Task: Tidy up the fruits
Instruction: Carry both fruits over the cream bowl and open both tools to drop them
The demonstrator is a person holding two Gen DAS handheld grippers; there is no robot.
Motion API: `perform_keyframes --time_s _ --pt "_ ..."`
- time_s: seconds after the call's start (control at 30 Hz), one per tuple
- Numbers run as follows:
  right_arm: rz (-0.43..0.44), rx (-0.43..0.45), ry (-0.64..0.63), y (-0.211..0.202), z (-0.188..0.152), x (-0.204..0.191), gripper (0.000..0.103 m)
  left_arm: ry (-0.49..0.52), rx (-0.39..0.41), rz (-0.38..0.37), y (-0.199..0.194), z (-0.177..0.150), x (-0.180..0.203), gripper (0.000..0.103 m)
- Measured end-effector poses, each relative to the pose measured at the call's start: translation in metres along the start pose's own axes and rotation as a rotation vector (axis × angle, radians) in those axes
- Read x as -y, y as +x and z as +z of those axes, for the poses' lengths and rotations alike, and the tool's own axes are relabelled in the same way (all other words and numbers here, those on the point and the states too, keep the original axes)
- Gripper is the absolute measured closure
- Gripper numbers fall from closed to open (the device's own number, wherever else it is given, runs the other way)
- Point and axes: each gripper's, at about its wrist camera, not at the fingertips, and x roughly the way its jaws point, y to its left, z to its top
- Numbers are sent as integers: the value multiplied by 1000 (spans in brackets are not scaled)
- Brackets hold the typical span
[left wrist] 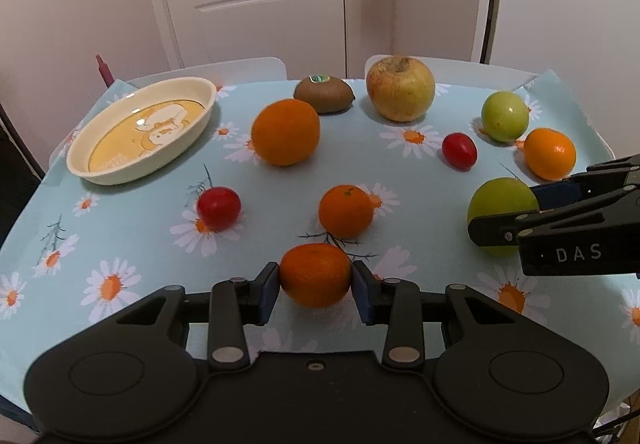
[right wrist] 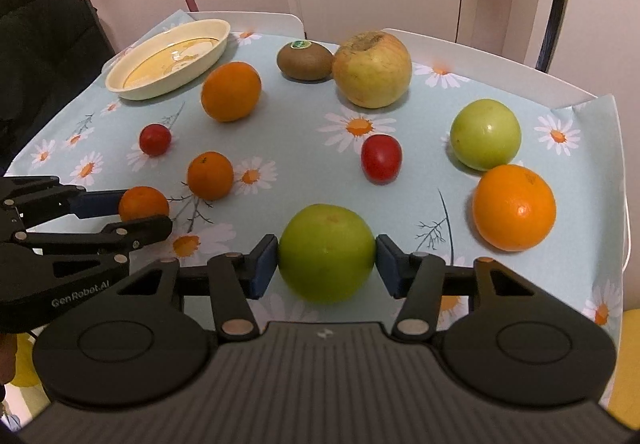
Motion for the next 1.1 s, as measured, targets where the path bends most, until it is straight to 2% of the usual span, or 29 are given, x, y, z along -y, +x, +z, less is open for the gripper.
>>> perform_keyframes --time_s 0.27,0.6,0.83,1.1 --pt "38 49 -13 -22 21 -21 35 -30 42 41 -28 12 -20 61" --pt "87 121 -62 -41 67 -68 35 -96 116 124 -66 40 -73 61" --pt "91 145 -57 -28 112 -105 35 -91 156 152 -69 65 -126 61" --pt "70 161 -22 13 165 -138 35 -48 176 130 -41 106 -189 61"
